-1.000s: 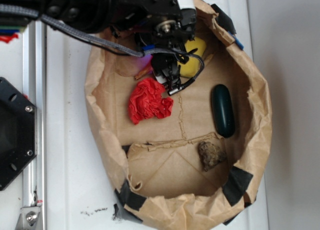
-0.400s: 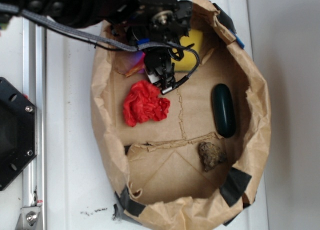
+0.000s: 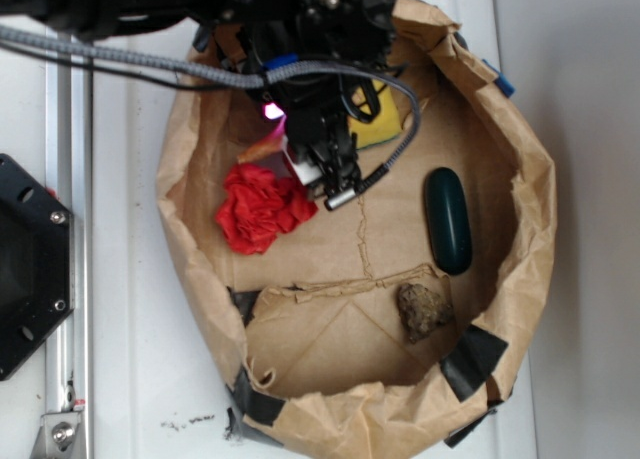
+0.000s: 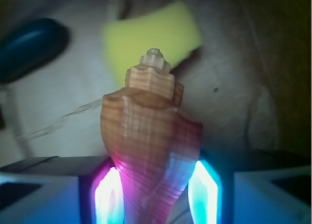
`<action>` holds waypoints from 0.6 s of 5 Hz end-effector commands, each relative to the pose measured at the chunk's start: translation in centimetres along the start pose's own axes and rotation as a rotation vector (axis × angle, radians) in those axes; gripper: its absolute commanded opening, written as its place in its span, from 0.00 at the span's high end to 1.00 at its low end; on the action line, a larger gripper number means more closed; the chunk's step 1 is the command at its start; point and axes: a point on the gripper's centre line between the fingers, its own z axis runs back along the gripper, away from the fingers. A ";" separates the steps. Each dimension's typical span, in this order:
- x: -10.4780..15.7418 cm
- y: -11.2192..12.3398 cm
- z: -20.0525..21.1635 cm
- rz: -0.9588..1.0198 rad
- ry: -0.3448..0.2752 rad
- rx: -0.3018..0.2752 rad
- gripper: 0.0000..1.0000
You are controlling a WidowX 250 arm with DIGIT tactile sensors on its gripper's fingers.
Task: Grab the shell.
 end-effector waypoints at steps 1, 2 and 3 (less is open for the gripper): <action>-1.2 -3.8 3.3 -0.171 -0.072 0.010 1.00; -1.7 -5.3 3.4 -0.296 -0.076 0.017 1.00; -1.9 -6.6 4.0 -0.375 -0.152 0.037 1.00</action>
